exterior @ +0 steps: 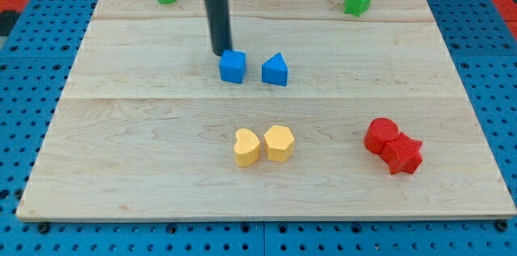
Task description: Move the blue blocks close to each other
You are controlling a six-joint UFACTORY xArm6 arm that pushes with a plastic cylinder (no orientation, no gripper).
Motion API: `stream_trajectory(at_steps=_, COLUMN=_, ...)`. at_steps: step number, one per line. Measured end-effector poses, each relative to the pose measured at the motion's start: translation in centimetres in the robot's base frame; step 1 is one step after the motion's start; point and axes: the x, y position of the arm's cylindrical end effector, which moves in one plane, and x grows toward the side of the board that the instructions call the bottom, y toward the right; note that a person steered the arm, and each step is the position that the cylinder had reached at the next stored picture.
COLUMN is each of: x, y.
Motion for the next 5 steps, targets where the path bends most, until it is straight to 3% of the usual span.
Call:
stream_trajectory(at_steps=1, x=-0.5, y=2.4)
stream_trajectory(at_steps=2, x=-4.5, y=6.9)
stream_trajectory(at_steps=3, x=-1.1, y=10.7)
stream_trajectory(at_steps=4, x=2.9, y=10.5)
stream_trajectory(at_steps=5, x=4.5, y=6.6)
